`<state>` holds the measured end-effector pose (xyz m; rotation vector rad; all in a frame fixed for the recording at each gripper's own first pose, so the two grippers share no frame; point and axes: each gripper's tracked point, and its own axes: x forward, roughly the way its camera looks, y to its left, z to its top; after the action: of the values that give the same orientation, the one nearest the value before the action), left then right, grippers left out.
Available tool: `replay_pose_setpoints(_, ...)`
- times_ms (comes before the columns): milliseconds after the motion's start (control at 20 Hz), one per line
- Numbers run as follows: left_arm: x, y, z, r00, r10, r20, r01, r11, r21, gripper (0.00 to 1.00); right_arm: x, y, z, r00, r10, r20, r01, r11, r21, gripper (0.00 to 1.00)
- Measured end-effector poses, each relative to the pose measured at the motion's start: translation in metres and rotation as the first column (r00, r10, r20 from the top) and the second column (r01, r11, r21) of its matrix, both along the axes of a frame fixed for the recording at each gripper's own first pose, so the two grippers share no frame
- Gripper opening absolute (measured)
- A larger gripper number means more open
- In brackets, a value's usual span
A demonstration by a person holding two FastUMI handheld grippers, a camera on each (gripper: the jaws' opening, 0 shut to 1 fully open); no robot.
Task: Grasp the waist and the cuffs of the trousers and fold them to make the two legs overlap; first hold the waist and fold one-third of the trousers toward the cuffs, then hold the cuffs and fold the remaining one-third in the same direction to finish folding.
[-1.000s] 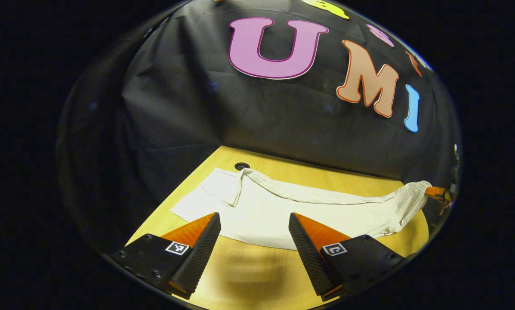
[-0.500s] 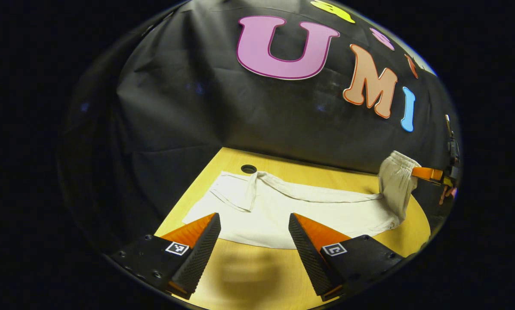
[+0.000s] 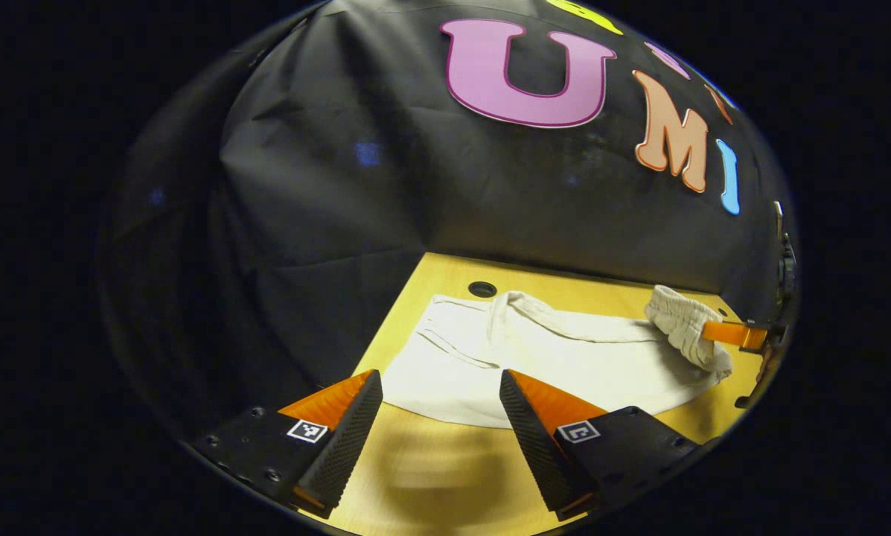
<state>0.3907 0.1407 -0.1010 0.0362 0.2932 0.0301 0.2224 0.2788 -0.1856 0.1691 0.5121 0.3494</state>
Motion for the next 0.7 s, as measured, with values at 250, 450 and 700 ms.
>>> replay_pose_setpoints(250,0.026,0.021,-0.015,0.999,0.024,-0.022,-0.024,1.0,0.011,0.95,-0.007,0.01,0.002,1.0,0.006,-0.002,-0.006,0.999,0.039,0.65)
replay_pose_setpoints(450,0.047,0.024,-0.035,0.998,0.0,-0.062,0.002,0.999,0.046,0.95,-0.009,-0.003,0.007,1.0,-0.003,-0.007,0.003,1.0,0.002,0.96)
replay_pose_setpoints(700,0.068,0.029,-0.06,0.99,-0.025,-0.139,0.031,0.999,0.041,0.95,-0.014,-0.042,0.008,0.999,-0.037,0.015,0.038,0.993,-0.11,0.92)
